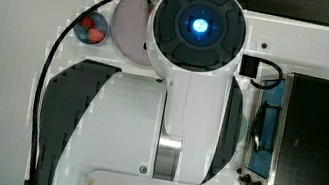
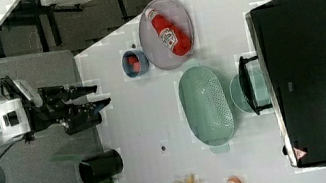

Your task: Drag strainer right to left.

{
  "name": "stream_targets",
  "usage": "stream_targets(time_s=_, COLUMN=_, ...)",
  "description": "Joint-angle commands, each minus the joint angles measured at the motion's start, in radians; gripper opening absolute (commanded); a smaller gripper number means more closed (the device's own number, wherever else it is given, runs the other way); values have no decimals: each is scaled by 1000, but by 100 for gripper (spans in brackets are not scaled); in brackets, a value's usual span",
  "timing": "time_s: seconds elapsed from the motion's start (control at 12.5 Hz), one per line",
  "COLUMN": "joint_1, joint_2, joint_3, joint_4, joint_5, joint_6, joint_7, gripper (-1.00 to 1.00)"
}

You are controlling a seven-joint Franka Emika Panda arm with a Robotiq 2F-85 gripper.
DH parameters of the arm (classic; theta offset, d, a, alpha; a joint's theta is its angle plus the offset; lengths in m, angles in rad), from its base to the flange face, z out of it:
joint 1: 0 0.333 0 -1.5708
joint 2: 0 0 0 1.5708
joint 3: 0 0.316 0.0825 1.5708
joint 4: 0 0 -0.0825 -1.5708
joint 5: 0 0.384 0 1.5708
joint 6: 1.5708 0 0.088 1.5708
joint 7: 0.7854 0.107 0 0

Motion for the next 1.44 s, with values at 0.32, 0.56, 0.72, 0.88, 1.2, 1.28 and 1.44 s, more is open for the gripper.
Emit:
stream_targets(time_s=0.32, joint_1=-36, joint_2=-476, joint_3=-24, joint_4=-272, joint_5=-15, joint_6=-219, joint_7=75, gripper=100)
stream_targets(time_s=0.56, joint_1=-34, joint_2=-439, joint_3=-14, joint_4=-311, joint_5=-14, joint_6=-167, joint_7=76, gripper=100)
stream_targets(time_s=0.72, joint_1=-34, joint_2=-390, joint_3=2, joint_4=-363, joint_5=-14, joint_6=-90, joint_7=109, gripper=100)
stream_targets(time_s=0.88, joint_1=-34, joint_2=-322, joint_3=13, joint_4=-422, joint_5=-14, joint_6=-1, joint_7=207, gripper=100)
stream_targets(time_s=1.2, joint_1=-34, joint_2=-136, joint_3=17, joint_4=-513, joint_5=-14, joint_6=205, joint_7=454, gripper=100)
stream_targets(time_s=1.28, joint_1=-33, joint_2=-87, joint_3=17, joint_4=-524, joint_5=-14, joint_6=263, joint_7=482, gripper=100)
stream_targets(time_s=1.44, joint_1=-33, joint_2=10, joint_3=17, joint_4=-537, joint_5=-14, joint_6=385, joint_7=513, gripper=100)
